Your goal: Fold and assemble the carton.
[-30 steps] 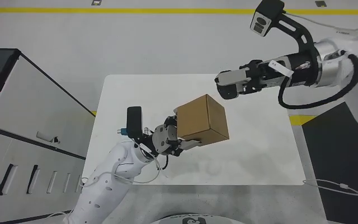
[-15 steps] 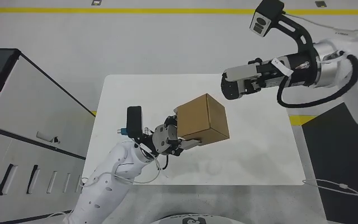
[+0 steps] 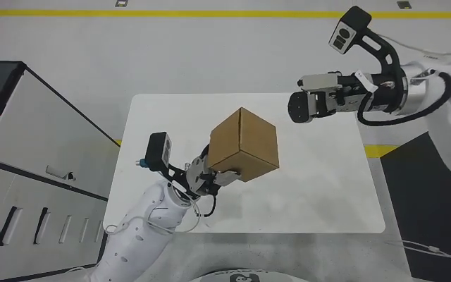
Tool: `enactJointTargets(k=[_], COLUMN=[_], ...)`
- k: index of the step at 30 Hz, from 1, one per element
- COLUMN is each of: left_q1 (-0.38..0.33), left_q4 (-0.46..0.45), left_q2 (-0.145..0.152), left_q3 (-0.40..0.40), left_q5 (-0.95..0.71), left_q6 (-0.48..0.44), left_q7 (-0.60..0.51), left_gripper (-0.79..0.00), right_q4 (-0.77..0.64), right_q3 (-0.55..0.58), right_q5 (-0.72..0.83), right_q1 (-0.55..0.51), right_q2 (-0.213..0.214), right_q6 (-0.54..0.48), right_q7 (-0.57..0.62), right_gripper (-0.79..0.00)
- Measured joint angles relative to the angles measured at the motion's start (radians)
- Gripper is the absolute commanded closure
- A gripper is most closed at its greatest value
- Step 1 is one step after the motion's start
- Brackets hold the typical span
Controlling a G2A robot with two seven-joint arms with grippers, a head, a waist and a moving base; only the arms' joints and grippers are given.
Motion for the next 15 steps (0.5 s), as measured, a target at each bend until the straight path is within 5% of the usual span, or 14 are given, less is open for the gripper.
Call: enactJointTargets(k=[15], left_q1=[0.003], left_q4=[0.018], left_q2=[-0.004], left_q3=[0.008], left_q5=[-0.009], left_q6=[0.003], left_q7=[-0.019], left_gripper=[0.000], right_q4=[-0.007], right_q3=[0.027], right_q5=[0.011], right_q1=[-0.047], right_q2=[0.004], right_q6=[-0.011], right_q7=[-0.017], right_gripper=[-0.785])
